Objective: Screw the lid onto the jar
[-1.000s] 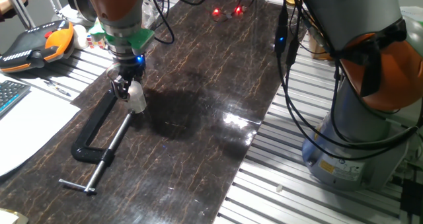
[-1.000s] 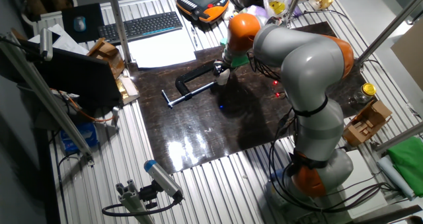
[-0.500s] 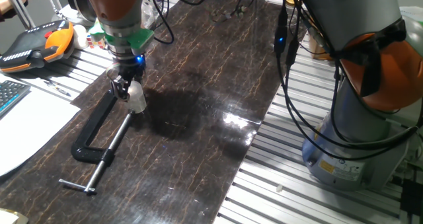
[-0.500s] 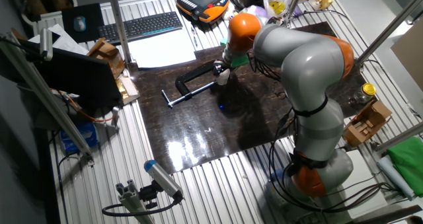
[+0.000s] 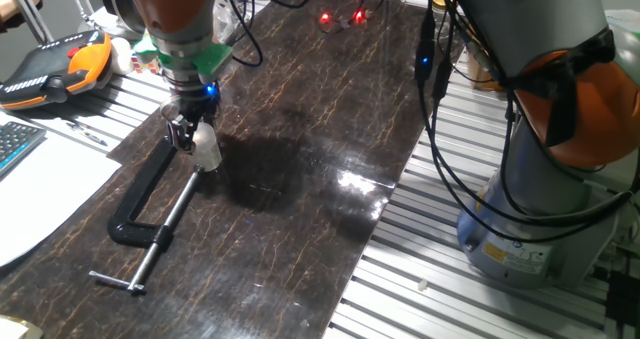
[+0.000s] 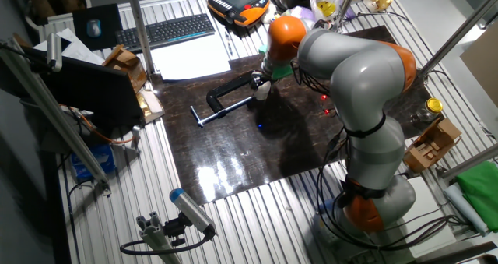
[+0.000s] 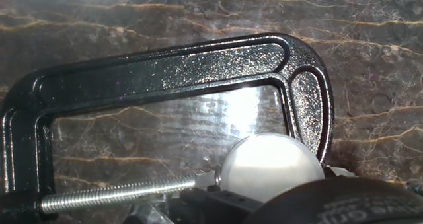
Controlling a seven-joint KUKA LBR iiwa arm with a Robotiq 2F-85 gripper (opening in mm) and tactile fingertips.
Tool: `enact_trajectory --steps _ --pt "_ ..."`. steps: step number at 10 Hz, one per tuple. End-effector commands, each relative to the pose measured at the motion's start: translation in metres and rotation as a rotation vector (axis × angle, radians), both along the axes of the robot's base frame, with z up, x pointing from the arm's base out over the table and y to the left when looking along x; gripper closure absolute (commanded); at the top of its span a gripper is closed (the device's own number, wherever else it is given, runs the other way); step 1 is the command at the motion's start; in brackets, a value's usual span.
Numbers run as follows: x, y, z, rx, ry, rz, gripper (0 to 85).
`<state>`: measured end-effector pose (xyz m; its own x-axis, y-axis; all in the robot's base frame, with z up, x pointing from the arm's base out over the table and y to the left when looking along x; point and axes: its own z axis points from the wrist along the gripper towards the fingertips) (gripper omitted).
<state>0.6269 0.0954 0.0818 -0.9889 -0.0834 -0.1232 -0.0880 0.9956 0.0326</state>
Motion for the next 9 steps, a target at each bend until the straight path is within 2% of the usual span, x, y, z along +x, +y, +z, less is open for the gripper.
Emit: enact_trajectory --steps 1,9 --pt "0.0 -0.0001 0.0 0.001 0.0 -0.005 7.0" --pt "0.0001 0.0002 -0.0005 0.007 0.005 -0.029 14.0"
